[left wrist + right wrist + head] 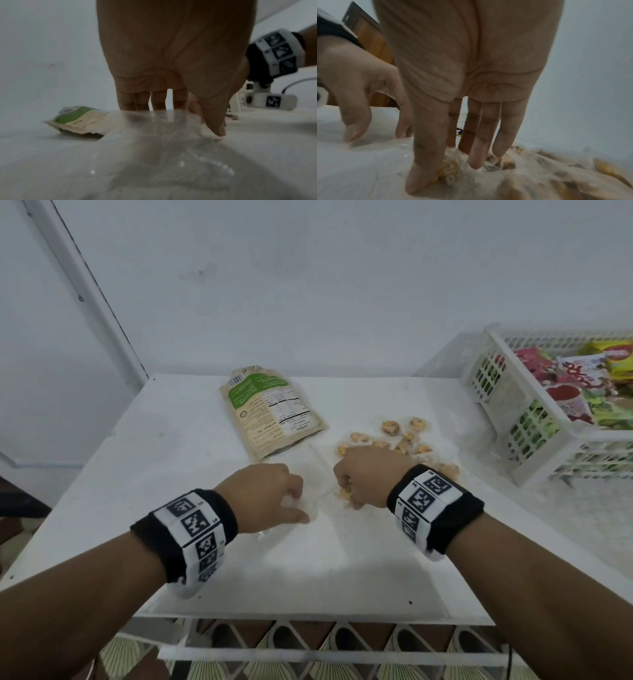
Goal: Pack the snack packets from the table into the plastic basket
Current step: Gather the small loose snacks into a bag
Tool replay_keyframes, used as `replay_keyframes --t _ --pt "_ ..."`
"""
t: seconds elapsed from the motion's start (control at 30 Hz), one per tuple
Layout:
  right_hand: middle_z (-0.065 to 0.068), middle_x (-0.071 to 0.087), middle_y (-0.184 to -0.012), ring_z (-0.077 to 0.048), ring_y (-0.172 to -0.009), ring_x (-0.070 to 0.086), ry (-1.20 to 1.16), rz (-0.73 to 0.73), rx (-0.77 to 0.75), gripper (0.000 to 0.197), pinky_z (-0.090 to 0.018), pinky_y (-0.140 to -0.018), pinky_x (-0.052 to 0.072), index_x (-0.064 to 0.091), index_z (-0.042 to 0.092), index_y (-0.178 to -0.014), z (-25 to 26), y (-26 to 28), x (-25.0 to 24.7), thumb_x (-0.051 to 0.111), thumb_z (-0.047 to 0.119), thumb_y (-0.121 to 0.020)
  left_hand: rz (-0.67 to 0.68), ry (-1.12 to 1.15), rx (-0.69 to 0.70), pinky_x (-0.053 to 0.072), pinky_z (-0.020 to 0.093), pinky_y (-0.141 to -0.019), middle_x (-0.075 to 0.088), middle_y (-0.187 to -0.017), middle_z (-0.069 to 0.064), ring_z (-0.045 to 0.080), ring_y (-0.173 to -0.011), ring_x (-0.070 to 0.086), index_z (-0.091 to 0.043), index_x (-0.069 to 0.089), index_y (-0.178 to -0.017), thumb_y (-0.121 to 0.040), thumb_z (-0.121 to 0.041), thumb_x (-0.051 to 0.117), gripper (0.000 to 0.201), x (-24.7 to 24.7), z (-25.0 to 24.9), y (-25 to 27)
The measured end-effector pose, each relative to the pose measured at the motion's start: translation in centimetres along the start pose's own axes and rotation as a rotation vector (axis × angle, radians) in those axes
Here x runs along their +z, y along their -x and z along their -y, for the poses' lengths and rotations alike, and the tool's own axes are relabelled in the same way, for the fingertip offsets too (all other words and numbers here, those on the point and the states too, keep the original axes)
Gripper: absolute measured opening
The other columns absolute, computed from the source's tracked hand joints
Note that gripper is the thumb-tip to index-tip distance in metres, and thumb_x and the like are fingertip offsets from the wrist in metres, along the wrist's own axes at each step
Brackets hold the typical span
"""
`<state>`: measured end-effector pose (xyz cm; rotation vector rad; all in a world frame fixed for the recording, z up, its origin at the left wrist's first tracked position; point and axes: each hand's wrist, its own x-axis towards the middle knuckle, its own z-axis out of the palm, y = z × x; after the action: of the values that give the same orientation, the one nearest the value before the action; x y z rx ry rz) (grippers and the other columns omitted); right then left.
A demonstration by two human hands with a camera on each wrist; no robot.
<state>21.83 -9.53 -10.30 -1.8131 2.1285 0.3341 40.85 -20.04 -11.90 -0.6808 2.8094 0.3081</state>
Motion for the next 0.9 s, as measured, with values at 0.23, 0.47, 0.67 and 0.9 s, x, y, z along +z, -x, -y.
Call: replay_keyframes --t 0.23,0.47,0.67,0.9 --pt "0.007 0.059 -0.099 -0.019 -0.095 0.06 -0.073 0.01 0.003 0.027 -0.03 -0.073 0.047 0.065 0.023 -0.102 -0.4 -0.4 -0.3 0.083 0.025 -0.082 0.0 0.023 0.019 0.049 0.034 -0.094 0.061 -0.118 -0.016 0.01 -0.106 0.059 -0.037 0.068 -0.115 -0.094 -0.048 0.064 0.024 0.7 1.2 0.4" --pt "0.007 0.066 -0.102 -0.015 -0.088 0.06 -0.096 0.006 0.003 0.028 -0.023 -0.059 0.04 0.069 0.021 -0.102 -0.6 -0.6 -0.2 0.084 0.023 -0.079 0.008 0.086 -0.002 0.047 0.027 -0.099 0.067 -0.122 -0.021 0.003 -0.11 0.06 -0.038 0.073 -0.105 -0.093 -0.039 0.068 0.013 0.1 3.2 1.2" --pt "0.008 0.065 -0.1 -0.015 -0.089 0.06 -0.11 0.007 0.001 0.029 -0.026 -0.065 0.044 0.069 0.021 -0.104 -0.7 -0.5 -0.2 0.084 0.023 -0.08 0.008 0.04 -0.014 0.048 0.03 -0.088 0.064 -0.1 -0.017 0.008 -0.095 0.057 -0.036 0.068 -0.101 -0.085 -0.065 0.065 0.033 0.1 2.1 0.9" --pt "0.008 0.065 -0.098 -0.015 -0.088 0.06 -0.108 0.004 0.008 0.027 -0.026 -0.068 0.047 0.068 0.021 -0.1 -0.6 -0.5 -0.1 0.085 0.024 -0.079 -0.06 0.064 -0.007 0.051 0.03 -0.079 0.068 -0.095 -0.013 0.013 -0.083 0.06 -0.033 0.056 -0.086 -0.094 -0.036 0.058 0.009 0.3 1.9 1.2"
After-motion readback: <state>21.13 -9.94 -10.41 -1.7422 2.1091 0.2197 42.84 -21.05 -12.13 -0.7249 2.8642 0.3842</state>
